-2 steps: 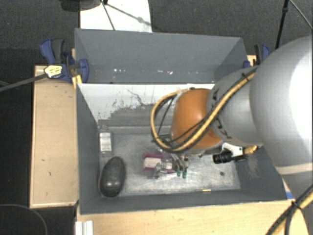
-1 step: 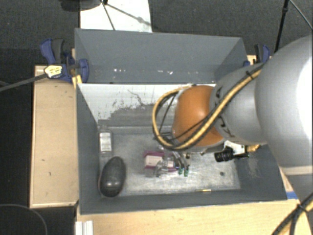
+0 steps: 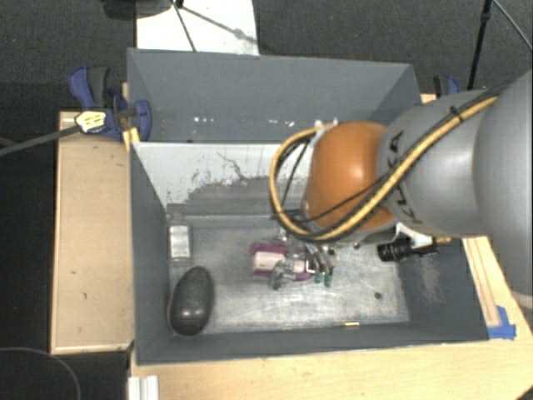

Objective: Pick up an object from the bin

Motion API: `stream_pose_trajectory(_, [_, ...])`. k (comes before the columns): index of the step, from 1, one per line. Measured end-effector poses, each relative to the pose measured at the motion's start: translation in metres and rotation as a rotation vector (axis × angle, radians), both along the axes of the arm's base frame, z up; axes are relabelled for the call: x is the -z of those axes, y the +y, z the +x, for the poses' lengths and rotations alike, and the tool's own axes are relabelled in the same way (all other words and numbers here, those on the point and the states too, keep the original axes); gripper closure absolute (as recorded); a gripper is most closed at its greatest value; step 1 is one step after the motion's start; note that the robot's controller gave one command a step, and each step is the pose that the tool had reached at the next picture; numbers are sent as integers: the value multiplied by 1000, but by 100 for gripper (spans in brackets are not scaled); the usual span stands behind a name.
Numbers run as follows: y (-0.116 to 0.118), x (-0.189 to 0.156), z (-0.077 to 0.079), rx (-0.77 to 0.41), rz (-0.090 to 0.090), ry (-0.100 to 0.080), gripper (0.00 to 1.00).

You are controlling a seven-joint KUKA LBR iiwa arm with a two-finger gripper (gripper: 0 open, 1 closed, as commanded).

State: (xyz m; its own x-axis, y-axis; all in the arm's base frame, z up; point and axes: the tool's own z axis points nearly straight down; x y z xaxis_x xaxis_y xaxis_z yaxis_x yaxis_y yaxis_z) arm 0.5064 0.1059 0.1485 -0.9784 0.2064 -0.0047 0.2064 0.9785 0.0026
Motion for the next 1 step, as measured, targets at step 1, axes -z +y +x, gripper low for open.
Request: stream_pose_trajectory(1, [0,-40,1,-5,0,0,100])
